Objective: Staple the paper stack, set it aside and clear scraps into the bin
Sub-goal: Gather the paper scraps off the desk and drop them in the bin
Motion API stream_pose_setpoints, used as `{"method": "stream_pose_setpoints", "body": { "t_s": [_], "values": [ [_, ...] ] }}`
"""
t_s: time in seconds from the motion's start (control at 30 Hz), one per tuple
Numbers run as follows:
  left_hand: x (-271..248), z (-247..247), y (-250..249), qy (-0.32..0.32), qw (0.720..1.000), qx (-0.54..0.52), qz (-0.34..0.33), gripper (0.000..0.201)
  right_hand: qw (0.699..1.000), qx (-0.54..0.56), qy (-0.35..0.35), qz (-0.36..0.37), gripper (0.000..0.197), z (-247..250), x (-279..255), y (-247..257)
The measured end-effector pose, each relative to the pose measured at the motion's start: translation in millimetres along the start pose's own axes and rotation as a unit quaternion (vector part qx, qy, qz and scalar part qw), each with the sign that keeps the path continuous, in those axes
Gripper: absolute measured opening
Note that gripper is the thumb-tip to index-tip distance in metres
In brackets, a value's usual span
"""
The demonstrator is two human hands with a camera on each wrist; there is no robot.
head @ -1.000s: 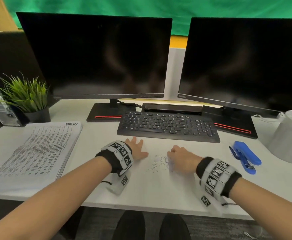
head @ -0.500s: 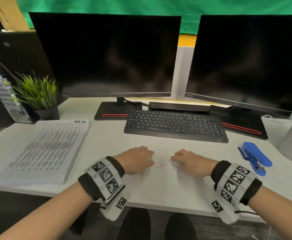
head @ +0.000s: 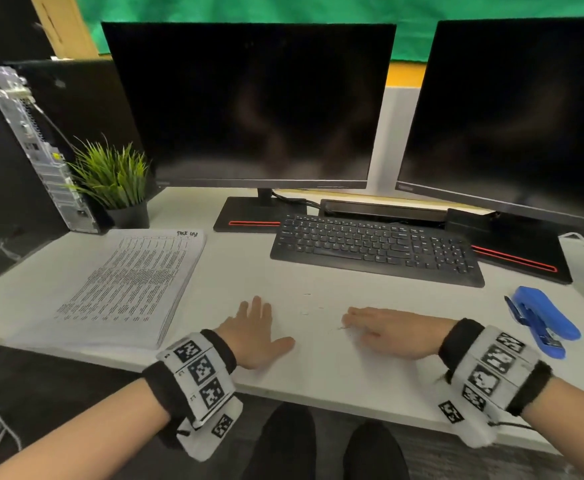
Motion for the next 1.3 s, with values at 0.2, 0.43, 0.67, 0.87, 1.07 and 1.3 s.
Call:
{"method": "stream_pose_setpoints", "body": {
  "t_s": [0.2,0.43,0.67,0.87,1.07,1.3],
  "values": [
    [11.2,7.4,-57.9,0.001,0.996,0.03,-0.086,0.085,0.992,0.029,-0.043,-0.116,0.049,-5.5,-43.2,-43.1],
    [7.4,27.4,-65.0,-0.132,0.981,-0.026,-0.141,0.035,0.977,0.049,-0.12,-0.17,0.023,-20.7,-41.1,-39.4],
    [8.4,28.6,-24.8,-0.105,0.991,-0.07,-0.045,0.014,0.98,0.073,-0.151,-0.111,0.019,4.3,-12.6,-13.3],
    [28.8,41.2,-66.3,-0.081,0.989,-0.068,-0.102,0.017,0.954,0.057,-0.154,-0.249,0.047,14.7,-50.1,-65.8],
    [41.3,47.0,-113.1,-0.085,0.98,-0.087,-0.155,0.015,0.959,0.086,-0.163,-0.215,0.025,-4.5,-51.2,-52.9],
    [47.6,58.3,-84.4,-0.168,0.973,-0.11,-0.115,0.022,0.969,0.084,-0.155,-0.171,0.018,0.8,-30.4,-41.0]
  ]
}}
Point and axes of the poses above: each hand's wrist, its own x-axis towards the middle knuckle, its own z-axis out of the back of the hand, y = z × x, the point moved 3 cm from there along x, towards the middle knuckle, and after that the axes turned 5 degrees about z, right-handed, at the moved point
